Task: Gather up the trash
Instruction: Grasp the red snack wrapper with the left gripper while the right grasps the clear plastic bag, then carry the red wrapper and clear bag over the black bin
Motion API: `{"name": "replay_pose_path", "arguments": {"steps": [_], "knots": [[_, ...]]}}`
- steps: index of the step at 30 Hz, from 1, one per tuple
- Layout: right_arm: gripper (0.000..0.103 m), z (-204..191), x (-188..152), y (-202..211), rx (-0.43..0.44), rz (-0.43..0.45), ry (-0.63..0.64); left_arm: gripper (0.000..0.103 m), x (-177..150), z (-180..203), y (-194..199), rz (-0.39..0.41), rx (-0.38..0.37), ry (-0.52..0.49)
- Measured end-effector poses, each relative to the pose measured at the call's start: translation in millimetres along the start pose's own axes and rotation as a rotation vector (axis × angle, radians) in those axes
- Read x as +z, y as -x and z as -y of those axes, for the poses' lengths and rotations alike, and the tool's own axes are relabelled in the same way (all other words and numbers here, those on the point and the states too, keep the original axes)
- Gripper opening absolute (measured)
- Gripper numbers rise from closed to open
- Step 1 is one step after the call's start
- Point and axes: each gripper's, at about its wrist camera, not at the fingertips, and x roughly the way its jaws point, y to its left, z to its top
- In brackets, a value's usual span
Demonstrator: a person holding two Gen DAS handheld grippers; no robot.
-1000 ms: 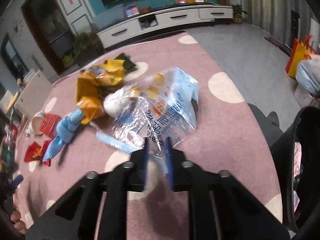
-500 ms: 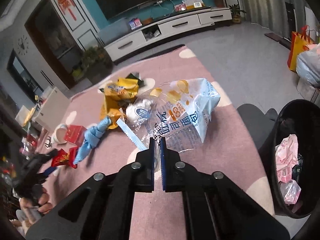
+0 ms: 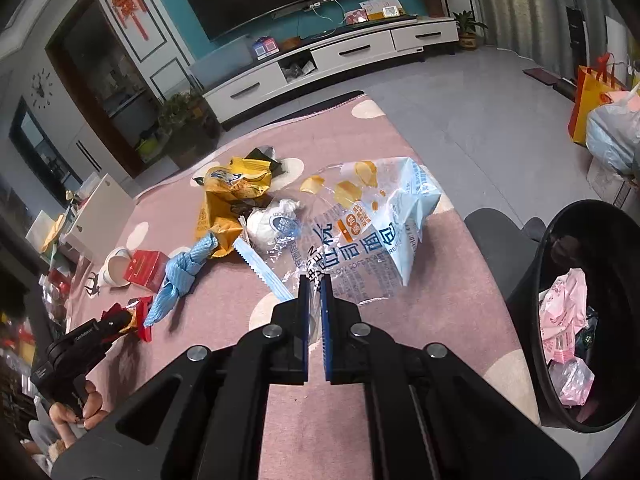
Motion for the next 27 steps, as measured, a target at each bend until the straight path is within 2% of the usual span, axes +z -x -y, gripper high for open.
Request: {"name": "replay_pose_path", "arguments": {"steps": [4,8,12,15,19,27], "knots": [[0.006,-4,0,4,-0.001,0.007,0.014,0.021,-5,5,16,0.023,0.032,-0.045],[0.006,-7,-1,7,-0.020,0.012,0.023,0.021,-15,10,38,0.044,0.031,-0.080],[0.006,-1,-7,11,-0.018,0.006,-0.037,0.021,-24,15,57,0.066,0.067,-0.115],[0.006,0,-6,8,-0.039,-0.009,-0.041,0.021,-29,17,68,0.070,0.064,-0.129],[0.006,-5,-8,7,-0.034,-0.019,-0.026,0.021,-33,27,78,0.074,0.013,-0.153],[0.006,-26,-17,8,-0.037,-0.031,0.057,0.021,-45,56,99,0.134,0.048,-0.245]]}}
